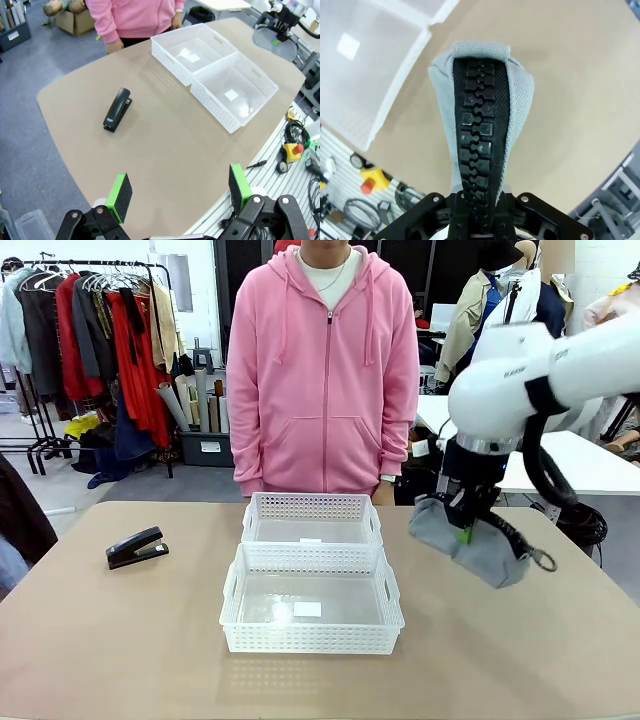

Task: Distribute items into two baskets.
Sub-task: Pick up the Pencil pouch that the person points to.

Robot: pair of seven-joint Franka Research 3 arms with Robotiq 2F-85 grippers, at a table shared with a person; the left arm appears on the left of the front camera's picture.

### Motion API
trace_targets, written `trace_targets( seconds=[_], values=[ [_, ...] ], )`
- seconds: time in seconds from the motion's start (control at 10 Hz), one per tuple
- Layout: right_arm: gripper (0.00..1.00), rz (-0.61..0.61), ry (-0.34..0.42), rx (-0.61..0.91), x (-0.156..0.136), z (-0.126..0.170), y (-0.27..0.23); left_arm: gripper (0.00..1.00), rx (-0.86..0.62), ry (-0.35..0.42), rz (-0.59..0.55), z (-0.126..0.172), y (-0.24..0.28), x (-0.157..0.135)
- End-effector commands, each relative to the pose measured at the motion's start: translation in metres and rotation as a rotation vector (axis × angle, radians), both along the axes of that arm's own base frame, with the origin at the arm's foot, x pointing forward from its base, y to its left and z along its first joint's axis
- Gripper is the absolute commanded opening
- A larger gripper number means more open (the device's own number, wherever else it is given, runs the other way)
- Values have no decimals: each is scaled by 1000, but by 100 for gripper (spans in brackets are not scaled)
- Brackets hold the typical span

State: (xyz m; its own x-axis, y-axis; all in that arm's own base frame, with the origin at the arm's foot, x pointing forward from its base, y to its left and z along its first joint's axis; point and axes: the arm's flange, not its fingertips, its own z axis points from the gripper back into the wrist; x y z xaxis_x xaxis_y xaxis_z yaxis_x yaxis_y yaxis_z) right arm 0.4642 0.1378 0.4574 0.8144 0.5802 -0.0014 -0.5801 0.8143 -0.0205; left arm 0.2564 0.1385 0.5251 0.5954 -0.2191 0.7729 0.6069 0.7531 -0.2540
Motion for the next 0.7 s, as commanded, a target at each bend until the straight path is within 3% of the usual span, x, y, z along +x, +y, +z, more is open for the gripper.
trace_targets(
  seconds=[0.0,0.4,0.6],
  values=[
    [0,69,-5,-23,-19,32,2,100,-6,-5,-3,0,0,0],
    [0,85,-45,-19,-74,80,-4,100,-6,-5,-3,0,0,0],
    [0,153,15,-33,-89,95,-21,100,-6,-5,-3,0,0,0]
  ],
)
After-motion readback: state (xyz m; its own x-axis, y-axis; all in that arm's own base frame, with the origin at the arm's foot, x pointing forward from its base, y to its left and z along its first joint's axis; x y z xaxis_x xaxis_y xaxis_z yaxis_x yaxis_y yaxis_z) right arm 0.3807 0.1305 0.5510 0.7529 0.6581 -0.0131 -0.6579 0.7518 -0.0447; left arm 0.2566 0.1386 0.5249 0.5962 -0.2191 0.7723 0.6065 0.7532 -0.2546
